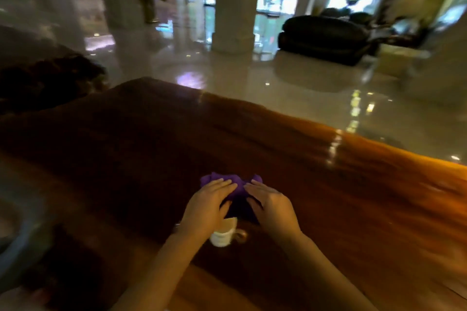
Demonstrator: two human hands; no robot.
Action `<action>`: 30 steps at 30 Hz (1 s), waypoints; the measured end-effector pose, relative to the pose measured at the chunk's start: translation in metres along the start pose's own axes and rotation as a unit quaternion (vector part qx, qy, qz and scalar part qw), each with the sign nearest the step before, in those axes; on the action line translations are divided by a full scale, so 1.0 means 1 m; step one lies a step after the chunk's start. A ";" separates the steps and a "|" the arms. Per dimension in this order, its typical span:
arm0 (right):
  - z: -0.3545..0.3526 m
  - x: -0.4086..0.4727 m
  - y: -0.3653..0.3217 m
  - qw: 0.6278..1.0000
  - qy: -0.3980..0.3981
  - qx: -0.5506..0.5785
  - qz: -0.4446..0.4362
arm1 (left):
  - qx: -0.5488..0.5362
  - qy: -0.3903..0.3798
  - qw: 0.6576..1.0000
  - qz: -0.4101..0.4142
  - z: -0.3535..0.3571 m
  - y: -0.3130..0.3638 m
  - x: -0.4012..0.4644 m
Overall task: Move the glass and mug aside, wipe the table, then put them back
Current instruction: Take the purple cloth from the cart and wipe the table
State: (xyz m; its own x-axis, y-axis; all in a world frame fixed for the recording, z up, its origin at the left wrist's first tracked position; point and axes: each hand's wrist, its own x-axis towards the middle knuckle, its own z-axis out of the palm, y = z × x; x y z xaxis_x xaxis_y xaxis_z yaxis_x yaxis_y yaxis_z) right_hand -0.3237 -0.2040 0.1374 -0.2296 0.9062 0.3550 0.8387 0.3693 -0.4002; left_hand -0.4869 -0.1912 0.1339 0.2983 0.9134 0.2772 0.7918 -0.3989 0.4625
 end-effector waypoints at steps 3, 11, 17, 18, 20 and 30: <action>-0.043 -0.045 0.076 0.998 0.013 -0.012 0.056 | -0.032 -0.032 0.998 0.053 0.064 0.070 0.026; -0.111 -0.151 0.269 0.983 0.038 -0.051 0.170 | -0.088 -0.104 0.983 0.121 0.241 0.227 0.072; -0.093 -0.211 0.373 0.971 0.026 -0.055 0.233 | -0.108 -0.162 0.968 0.161 0.359 0.265 0.085; -0.086 -0.217 0.387 0.970 0.026 -0.059 0.234 | -0.107 -0.173 0.965 0.167 0.376 0.266 0.087; -0.072 -0.226 0.413 0.968 0.026 -0.065 0.242 | -0.104 -0.187 0.958 0.193 0.411 0.263 0.093; 0.001 -0.242 0.496 0.964 0.031 -0.082 0.250 | -0.043 -0.217 0.946 0.238 0.507 0.235 0.118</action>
State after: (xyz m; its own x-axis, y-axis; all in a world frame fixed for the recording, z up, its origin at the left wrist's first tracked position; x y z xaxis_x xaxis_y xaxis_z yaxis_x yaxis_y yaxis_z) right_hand 0.1478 -0.2399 -0.1479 0.2501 0.9463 0.2048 0.9048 -0.1531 -0.3973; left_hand 0.0046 -0.1356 -0.1518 0.8157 0.5683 0.1082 0.4719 -0.7618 0.4439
